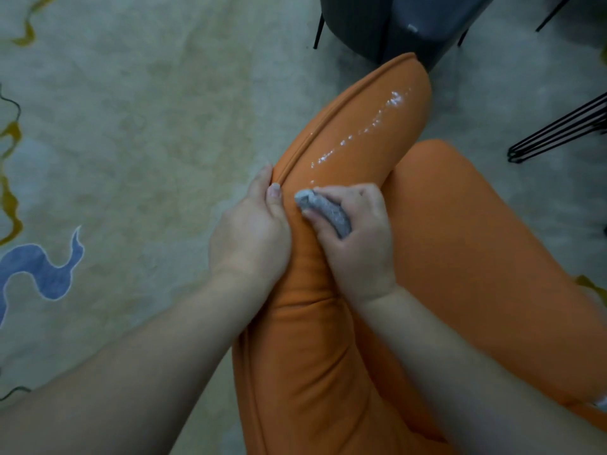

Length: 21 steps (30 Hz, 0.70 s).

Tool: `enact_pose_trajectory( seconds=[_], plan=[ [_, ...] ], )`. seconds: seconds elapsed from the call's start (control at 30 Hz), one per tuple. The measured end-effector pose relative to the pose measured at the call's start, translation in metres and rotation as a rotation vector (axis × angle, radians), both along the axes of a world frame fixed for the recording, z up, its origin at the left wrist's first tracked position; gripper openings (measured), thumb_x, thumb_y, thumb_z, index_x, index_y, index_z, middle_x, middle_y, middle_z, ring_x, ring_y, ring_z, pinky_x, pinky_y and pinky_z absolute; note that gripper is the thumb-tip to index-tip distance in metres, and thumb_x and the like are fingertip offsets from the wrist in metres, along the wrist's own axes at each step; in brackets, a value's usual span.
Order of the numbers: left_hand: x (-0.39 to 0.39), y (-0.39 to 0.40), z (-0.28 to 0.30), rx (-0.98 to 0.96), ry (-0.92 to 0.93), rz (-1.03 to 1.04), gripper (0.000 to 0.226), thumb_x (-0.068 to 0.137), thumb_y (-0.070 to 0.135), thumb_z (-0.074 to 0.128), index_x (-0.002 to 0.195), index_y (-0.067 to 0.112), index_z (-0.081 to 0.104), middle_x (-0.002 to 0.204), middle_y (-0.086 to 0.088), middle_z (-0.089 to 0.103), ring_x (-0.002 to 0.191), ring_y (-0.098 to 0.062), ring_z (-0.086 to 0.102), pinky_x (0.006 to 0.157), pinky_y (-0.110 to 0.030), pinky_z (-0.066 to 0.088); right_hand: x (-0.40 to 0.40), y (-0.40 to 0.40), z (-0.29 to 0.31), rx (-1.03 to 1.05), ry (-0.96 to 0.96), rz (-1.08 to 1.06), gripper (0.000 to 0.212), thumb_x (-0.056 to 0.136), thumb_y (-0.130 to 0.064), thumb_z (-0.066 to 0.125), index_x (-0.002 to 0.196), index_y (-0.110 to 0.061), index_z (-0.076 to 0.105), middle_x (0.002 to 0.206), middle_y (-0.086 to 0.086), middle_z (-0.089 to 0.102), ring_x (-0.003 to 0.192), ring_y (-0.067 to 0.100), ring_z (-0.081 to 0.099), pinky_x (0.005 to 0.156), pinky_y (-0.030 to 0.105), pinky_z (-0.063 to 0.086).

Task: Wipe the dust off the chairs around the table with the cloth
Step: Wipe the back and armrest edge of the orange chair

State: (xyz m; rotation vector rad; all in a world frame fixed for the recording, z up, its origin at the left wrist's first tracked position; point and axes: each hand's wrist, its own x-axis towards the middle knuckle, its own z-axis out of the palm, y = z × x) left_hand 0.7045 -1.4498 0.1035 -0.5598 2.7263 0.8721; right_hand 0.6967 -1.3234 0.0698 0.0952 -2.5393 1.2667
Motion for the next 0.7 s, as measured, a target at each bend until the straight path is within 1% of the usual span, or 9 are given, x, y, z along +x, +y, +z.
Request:
enact_pose_trajectory(
  seconds=[0.1, 0.17, 0.23, 0.3, 0.37, 0.47, 0.5, 0.63, 0.7],
  plan=[
    [-0.005, -0.001, -0.01, -0.009, 0.06, 0.017, 0.046, 0.1, 0.032, 0.034, 0.146, 0.038, 0.032, 0.123, -0.011, 0.064, 0.105, -0.036, 0.061, 0.081, -0.036, 0.044, -0.036, 0.0, 0.006, -0.096, -0.034, -0.085, 0.022, 0.082, -0.02, 0.073, 0.103, -0.012, 0.07, 0.1, 0.012, 0.054, 0.09, 0.018, 0.057, 0.086, 0.007, 0.039],
    [-0.007, -0.001, -0.008, -0.014, 0.092, 0.021, 0.045, 0.1, 0.035, 0.033, 0.145, 0.036, 0.035, 0.123, -0.011, 0.064, 0.106, -0.037, 0.06, 0.079, -0.035, 0.042, -0.053, 0.003, 0.006, -0.092, -0.058, -0.13, 0.021, 0.083, -0.021, 0.073, 0.103, -0.013, 0.07, 0.101, 0.01, 0.054, 0.089, 0.016, 0.057, 0.082, 0.001, 0.035],
    [-0.009, -0.001, -0.007, -0.018, 0.113, 0.014, 0.045, 0.101, 0.038, 0.03, 0.145, 0.035, 0.037, 0.127, -0.012, 0.061, 0.111, -0.037, 0.056, 0.087, -0.037, 0.043, -0.033, 0.003, 0.003, -0.078, -0.066, -0.068, 0.022, 0.084, -0.024, 0.071, 0.104, -0.014, 0.07, 0.099, 0.009, 0.056, 0.089, 0.017, 0.058, 0.084, 0.011, 0.043],
    [-0.009, 0.0, -0.005, -0.02, 0.103, 0.02, 0.045, 0.101, 0.041, 0.029, 0.145, 0.037, 0.036, 0.126, -0.014, 0.061, 0.11, -0.038, 0.056, 0.088, -0.038, 0.044, 0.002, 0.001, 0.0, -0.065, -0.051, 0.024, 0.025, 0.084, -0.029, 0.069, 0.104, -0.014, 0.07, 0.095, 0.007, 0.057, 0.088, 0.015, 0.058, 0.082, 0.024, 0.049],
    [-0.009, -0.001, -0.006, -0.021, 0.106, 0.012, 0.045, 0.101, 0.042, 0.029, 0.145, 0.039, 0.035, 0.122, -0.014, 0.063, 0.107, -0.037, 0.057, 0.084, -0.037, 0.043, 0.018, 0.002, -0.001, -0.069, -0.029, 0.106, 0.026, 0.085, -0.03, 0.068, 0.104, -0.013, 0.071, 0.092, 0.005, 0.056, 0.085, 0.014, 0.058, 0.079, 0.028, 0.05],
    [-0.01, -0.002, -0.008, -0.033, 0.112, 0.02, 0.045, 0.101, 0.041, 0.029, 0.145, 0.039, 0.035, 0.124, -0.013, 0.063, 0.107, -0.037, 0.058, 0.085, -0.037, 0.044, -0.006, 0.003, 0.002, 0.027, 0.013, 0.142, 0.022, 0.083, -0.025, 0.071, 0.1, -0.011, 0.073, 0.088, 0.01, 0.054, 0.08, 0.024, 0.057, 0.074, 0.036, 0.05],
    [-0.01, -0.002, -0.008, -0.038, 0.12, 0.015, 0.045, 0.1, 0.041, 0.028, 0.145, 0.04, 0.036, 0.124, -0.013, 0.063, 0.106, -0.038, 0.058, 0.085, -0.037, 0.045, -0.023, 0.002, 0.003, 0.056, 0.019, 0.091, 0.02, 0.083, -0.023, 0.072, 0.099, -0.011, 0.073, 0.088, 0.012, 0.054, 0.08, 0.027, 0.057, 0.076, 0.036, 0.048],
    [-0.008, -0.002, -0.01, -0.046, 0.136, 0.009, 0.045, 0.101, 0.041, 0.027, 0.144, 0.039, 0.036, 0.125, -0.011, 0.063, 0.107, -0.037, 0.058, 0.087, -0.038, 0.045, -0.063, -0.003, 0.007, 0.046, -0.033, -0.124, 0.018, 0.083, -0.025, 0.072, 0.097, -0.014, 0.073, 0.092, 0.012, 0.057, 0.089, 0.031, 0.056, 0.082, 0.022, 0.035],
    [-0.009, -0.001, -0.01, -0.039, 0.132, 0.006, 0.045, 0.1, 0.041, 0.027, 0.144, 0.039, 0.036, 0.125, -0.011, 0.062, 0.107, -0.037, 0.058, 0.087, -0.039, 0.045, -0.043, -0.007, 0.005, 0.049, -0.009, -0.089, 0.019, 0.083, -0.027, 0.071, 0.099, -0.016, 0.074, 0.092, 0.01, 0.057, 0.087, 0.03, 0.056, 0.082, 0.026, 0.039]
  ],
)
